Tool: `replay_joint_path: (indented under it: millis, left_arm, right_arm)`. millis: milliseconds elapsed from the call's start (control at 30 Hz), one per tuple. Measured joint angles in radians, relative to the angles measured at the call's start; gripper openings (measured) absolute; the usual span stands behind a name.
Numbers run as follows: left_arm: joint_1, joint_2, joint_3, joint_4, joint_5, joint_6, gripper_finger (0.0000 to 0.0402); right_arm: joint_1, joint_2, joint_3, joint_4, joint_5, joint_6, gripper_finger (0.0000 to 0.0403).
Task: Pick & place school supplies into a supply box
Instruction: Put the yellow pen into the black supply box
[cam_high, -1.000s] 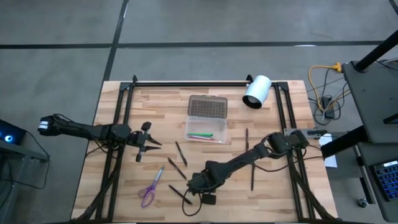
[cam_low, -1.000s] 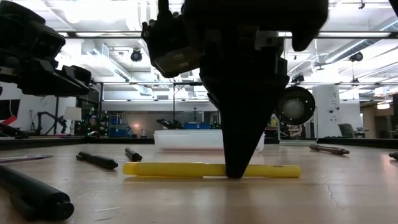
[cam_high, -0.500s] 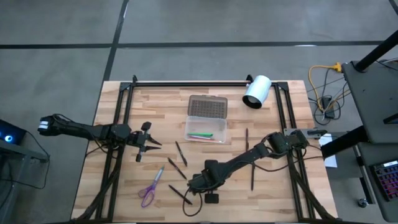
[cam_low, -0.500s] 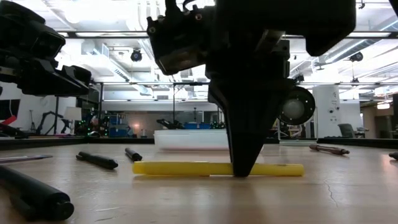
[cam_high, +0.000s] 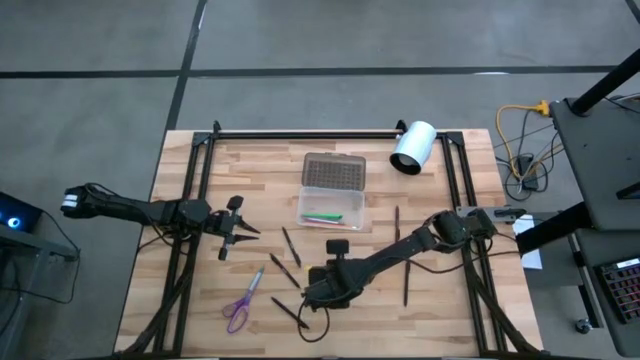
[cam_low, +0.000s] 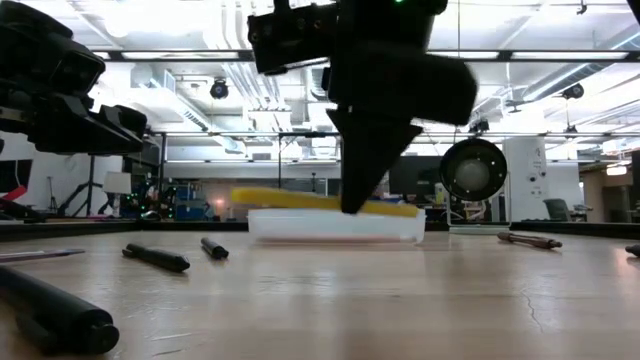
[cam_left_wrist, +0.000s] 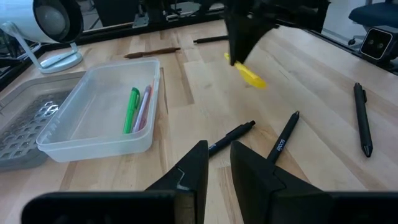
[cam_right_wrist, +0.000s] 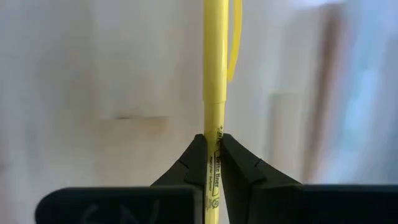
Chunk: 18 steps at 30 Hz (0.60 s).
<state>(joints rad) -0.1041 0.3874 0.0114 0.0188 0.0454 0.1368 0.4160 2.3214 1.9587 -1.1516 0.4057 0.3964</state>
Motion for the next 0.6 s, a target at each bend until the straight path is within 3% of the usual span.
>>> replay_joint_path:
  millis: [367, 600]
  left_arm:
    - [0.000, 0.000, 0.000, 0.000, 0.000, 0.000, 0.0054]
    - [0.000, 0.000, 0.000, 0.000, 0.000, 0.000, 0.0054]
  right_arm:
    - [-0.031, -0.034, -0.022, -0.024, 0.278, 0.031, 0.0013]
    - [-0.062, -0.099, -0.119, -0.022, 0.361, 0.075, 0.0013]
